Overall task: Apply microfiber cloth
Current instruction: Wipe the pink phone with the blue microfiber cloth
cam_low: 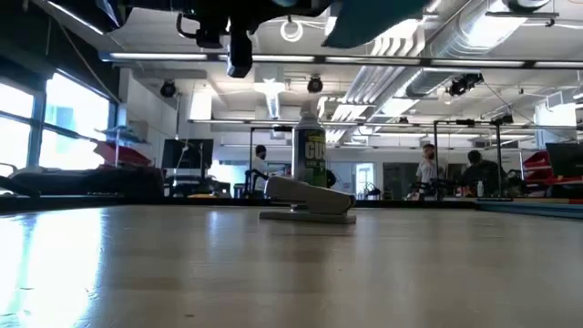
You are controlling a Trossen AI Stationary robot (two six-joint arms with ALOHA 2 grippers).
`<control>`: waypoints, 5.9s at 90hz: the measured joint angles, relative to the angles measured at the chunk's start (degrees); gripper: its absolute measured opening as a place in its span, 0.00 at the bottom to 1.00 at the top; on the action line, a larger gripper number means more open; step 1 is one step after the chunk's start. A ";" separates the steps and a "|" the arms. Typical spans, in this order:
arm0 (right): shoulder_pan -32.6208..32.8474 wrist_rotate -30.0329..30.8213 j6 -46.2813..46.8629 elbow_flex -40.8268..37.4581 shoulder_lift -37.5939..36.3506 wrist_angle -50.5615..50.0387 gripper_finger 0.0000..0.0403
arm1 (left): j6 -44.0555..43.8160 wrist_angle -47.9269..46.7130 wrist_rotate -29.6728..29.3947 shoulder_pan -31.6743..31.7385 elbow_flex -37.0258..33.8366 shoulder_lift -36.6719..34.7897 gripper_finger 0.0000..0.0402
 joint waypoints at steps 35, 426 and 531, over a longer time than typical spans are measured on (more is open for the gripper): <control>5.34 -0.92 8.34 0.07 -2.15 -7.41 0.00 | 3.40 1.52 2.80 0.07 0.00 0.00 0.01; -19.48 -32.08 11.41 0.04 -14.38 -23.89 0.00 | 168.73 -15.95 16.74 0.30 14.67 10.89 0.01; -20.95 -17.60 0.24 0.02 -8.80 -15.59 0.00 | 189.30 -19.53 17.11 0.61 16.94 13.64 0.01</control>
